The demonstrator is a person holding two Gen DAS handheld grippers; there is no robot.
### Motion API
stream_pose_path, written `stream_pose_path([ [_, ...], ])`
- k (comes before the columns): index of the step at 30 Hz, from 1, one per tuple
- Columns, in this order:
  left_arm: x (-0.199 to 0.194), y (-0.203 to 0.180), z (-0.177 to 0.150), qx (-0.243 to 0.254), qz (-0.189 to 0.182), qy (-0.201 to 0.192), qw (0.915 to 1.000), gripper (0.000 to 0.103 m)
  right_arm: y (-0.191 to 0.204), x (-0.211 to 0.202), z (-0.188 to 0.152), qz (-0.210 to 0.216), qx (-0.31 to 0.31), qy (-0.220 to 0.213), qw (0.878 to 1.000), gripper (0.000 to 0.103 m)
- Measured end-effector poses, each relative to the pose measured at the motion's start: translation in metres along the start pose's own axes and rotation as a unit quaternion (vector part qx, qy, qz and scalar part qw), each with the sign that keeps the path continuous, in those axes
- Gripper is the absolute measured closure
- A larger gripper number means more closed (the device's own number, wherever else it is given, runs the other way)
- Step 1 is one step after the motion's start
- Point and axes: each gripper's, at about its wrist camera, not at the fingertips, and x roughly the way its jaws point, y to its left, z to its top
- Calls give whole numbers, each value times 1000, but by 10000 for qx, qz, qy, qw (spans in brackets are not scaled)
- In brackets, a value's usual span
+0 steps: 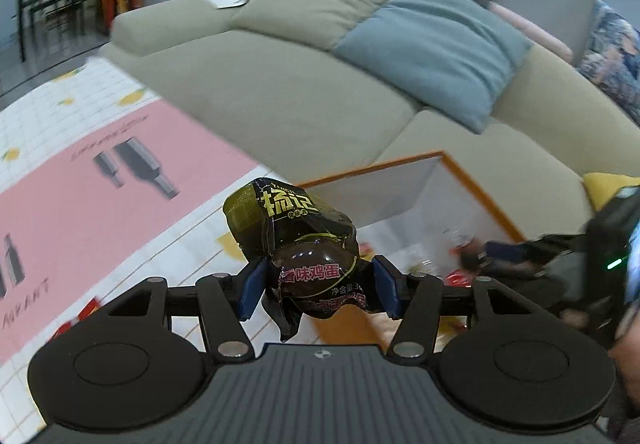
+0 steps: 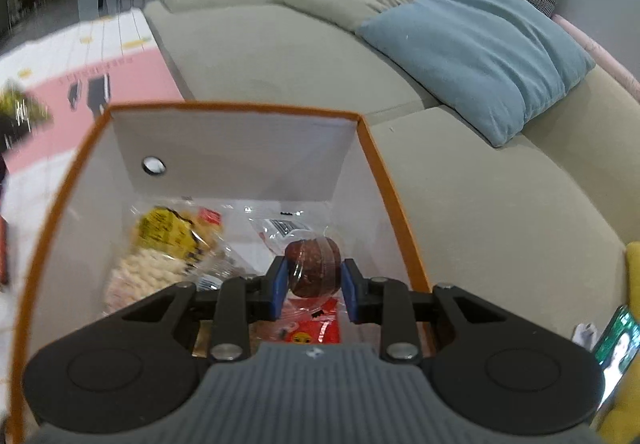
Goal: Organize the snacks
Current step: 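Open the right tool to drop the cake into the box while the left tool carries the chocolate snack over, then lower the dark chocolate snack into the box and open the left tool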
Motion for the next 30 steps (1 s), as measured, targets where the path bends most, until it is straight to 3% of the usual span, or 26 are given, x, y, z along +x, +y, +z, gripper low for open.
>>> stream_pose_path([
  [6,15,-30,15,427,-282,148,9986,37,-2,14,-9,242,-41,429,9988,75],
  [13,36,-52,23,544,-571,475,9958,37,-14,19,-16,529,152,648,9964,71],
  [14,39,-53,24,536,-587,517,9955,37,-16,18,-16,573,191,630,9962,66],
  [18,49,-58,26,452,-638,688,9946,38,-22,0,-15,649,194,351,9971,62],
  [20,55,-61,26,452,-648,743,9941,38,-22,-10,-16,637,137,132,9978,52],
  [30,100,-80,16,819,-443,1080,9898,37,-24,-20,-25,689,-32,-41,9976,51],
])
